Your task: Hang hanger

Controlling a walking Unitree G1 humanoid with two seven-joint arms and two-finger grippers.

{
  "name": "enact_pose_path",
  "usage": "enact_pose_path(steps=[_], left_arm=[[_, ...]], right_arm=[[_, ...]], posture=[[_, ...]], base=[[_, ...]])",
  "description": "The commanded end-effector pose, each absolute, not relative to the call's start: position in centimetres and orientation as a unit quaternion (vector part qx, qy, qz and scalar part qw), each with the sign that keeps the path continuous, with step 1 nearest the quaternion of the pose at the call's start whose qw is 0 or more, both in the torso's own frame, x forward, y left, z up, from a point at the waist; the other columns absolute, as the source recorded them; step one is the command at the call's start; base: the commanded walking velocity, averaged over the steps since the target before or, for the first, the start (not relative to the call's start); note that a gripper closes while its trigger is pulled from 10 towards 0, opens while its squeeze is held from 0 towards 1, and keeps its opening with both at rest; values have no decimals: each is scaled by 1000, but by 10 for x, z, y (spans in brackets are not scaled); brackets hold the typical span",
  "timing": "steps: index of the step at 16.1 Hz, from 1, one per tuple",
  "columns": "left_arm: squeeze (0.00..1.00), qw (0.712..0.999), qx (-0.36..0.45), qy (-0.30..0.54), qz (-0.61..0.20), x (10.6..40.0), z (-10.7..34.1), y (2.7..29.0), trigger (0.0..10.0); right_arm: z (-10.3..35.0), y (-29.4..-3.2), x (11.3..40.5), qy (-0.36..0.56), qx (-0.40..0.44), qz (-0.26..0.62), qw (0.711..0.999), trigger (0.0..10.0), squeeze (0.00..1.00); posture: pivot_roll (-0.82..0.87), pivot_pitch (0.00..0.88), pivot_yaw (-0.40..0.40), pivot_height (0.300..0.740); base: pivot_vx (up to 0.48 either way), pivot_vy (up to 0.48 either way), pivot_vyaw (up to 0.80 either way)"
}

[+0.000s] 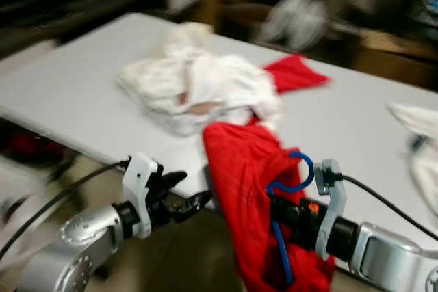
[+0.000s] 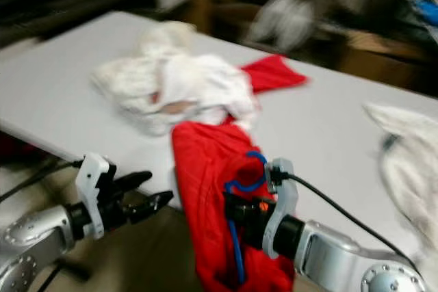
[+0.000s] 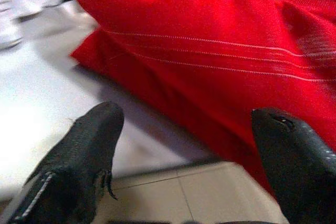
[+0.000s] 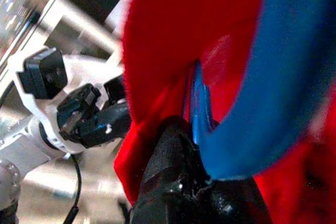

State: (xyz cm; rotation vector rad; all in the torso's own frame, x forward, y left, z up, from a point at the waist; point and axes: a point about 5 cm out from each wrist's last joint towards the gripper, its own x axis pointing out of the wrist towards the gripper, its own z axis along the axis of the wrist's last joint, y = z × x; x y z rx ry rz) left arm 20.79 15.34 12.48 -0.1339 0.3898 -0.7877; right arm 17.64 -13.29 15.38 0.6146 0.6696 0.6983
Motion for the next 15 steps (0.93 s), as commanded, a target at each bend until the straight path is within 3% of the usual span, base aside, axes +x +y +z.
enact_pose_path(steps=[1,15], left_arm=[[1000,905,-56,182,-380,208,130,152,10000],[1000,894,-35,168,-415,229,143,160,10000]], right_arm=[[157,-131,177,316,288,346,835,10000,0],[149,-148,208,287,241,345,861,10000,0]], posture=[[-155,0,-40,740],[-131,0,-3,740]], base=[[0,0,800],[0,0,800]])
